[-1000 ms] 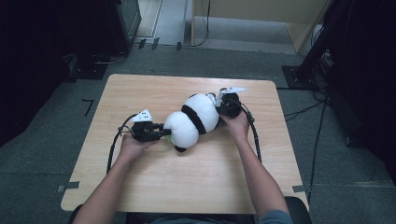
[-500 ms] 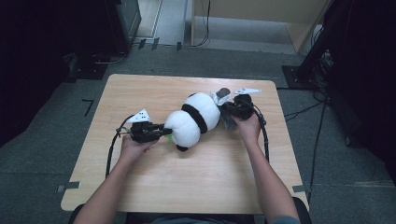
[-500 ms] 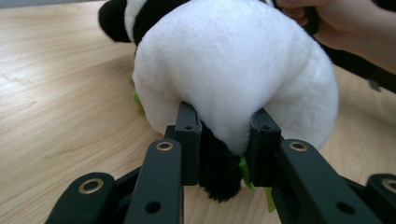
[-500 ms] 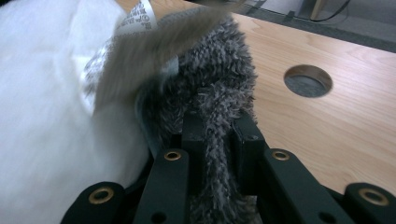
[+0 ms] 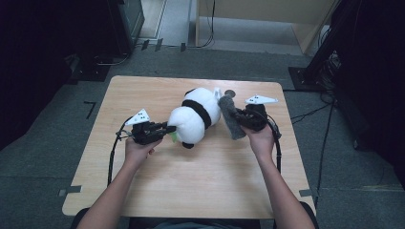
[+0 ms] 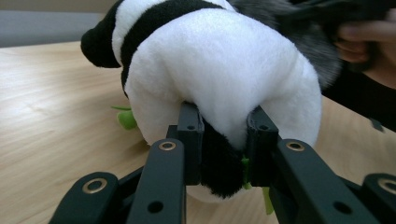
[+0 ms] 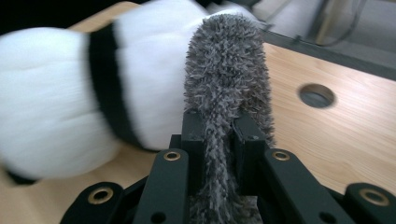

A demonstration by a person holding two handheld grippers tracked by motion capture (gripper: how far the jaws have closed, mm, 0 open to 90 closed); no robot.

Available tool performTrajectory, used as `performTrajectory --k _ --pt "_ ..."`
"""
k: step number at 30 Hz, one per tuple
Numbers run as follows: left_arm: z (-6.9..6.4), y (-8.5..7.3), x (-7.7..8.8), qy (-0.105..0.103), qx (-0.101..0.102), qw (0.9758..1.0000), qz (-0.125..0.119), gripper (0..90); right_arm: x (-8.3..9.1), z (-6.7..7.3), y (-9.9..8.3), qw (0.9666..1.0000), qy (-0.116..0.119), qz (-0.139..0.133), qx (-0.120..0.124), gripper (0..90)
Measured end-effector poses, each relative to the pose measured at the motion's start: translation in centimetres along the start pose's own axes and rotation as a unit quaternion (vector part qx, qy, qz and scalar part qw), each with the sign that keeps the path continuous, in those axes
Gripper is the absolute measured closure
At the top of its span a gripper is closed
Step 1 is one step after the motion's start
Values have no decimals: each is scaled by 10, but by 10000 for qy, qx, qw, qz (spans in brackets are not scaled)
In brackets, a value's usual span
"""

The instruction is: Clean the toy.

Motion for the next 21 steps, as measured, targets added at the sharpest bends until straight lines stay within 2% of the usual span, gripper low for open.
performTrajectory --k 1,4,8,11,13,19,21 --pt "0 1 0 12 59 10000 -26 731 2 10 2 9999 108 -29 75 788" --pt "1 4 1 236 82 9997 -85 730 4 35 8 9991 324 -54 270 786" --pt "3 5 0 467 265 9985 -137 729 1 72 15 9964 621 -101 568 784" --pt "2 5 -2 641 203 9977 -44 729 -5 95 17 9940 762 -109 771 783" --pt "0 6 -2 647 245 9976 -26 729 -11 106 18 9929 767 -152 900 784" --pt "-3 7 -4 742 213 9970 26 728 -27 134 19 9901 1046 -214 909 785" --pt "-4 7 -4 771 211 9968 43 727 -32 143 17 9886 1094 -170 1025 786"
Point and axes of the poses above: each handheld gripper's, and its own axes: x roughly backward along the jaws, y roughly out of its top, z roughly to its left, the point moved 9 cm from there along -x, roughly forward along the jaws, and after that the axes turned 1 degree about y, right-handed, at the moved point
